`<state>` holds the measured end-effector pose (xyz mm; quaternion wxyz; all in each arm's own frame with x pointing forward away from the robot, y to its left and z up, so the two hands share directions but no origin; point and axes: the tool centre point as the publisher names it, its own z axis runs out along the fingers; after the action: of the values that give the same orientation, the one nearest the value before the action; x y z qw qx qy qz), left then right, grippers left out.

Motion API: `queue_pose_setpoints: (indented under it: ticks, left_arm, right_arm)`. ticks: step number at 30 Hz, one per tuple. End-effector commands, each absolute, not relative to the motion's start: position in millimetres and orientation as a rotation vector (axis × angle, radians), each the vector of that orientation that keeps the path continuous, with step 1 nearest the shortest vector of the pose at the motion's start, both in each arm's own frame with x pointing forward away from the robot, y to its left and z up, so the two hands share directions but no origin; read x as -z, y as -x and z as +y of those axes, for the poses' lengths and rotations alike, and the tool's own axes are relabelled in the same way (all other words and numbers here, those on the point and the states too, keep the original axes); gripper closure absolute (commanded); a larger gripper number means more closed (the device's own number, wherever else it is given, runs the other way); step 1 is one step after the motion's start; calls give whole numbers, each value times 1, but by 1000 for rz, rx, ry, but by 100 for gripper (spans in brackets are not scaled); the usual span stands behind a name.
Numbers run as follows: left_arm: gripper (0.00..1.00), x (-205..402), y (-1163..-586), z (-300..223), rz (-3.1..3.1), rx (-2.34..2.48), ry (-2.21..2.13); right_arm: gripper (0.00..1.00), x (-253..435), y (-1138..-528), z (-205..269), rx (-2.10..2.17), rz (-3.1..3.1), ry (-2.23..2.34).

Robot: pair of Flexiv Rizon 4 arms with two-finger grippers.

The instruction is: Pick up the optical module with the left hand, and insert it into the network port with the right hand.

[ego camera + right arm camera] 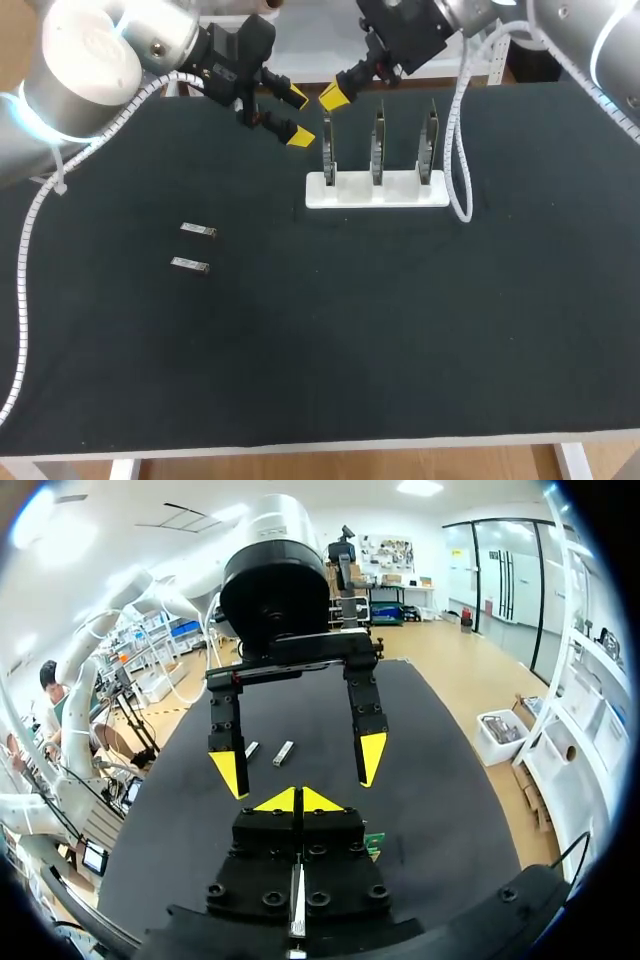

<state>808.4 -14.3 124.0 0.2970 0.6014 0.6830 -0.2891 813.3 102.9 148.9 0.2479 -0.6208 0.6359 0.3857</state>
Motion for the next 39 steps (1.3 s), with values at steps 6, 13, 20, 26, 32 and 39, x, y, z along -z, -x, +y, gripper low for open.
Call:
queue_pose_setpoints:
  ticks: [6,13,20,26,32,39]
  left_arm:
    - [0,-125,-809,-15,1819,768,-1601]
    - [0,-125,-809,-15,1819,768,-1601]
    - [0,-125,-809,-15,1819,768,-1601]
    - [0,-125,-809,-15,1819,768,-1601]
    - [0,-125,-809,-15,1819,768,-1601]
    - [0,-125,-809,-15,1819,768,-1601]
  right_arm:
    - [100,-146,-823,105,-1086,1739,1720]
    - [100,-143,-825,105,-1088,1749,1716]
    - [100,-140,-826,105,-1091,1759,1717]
    - [100,-137,-826,105,-1097,1767,1716]
    - [100,-135,-825,105,-1100,1776,1715]
    - [100,-135,-824,105,-1116,1776,1707]
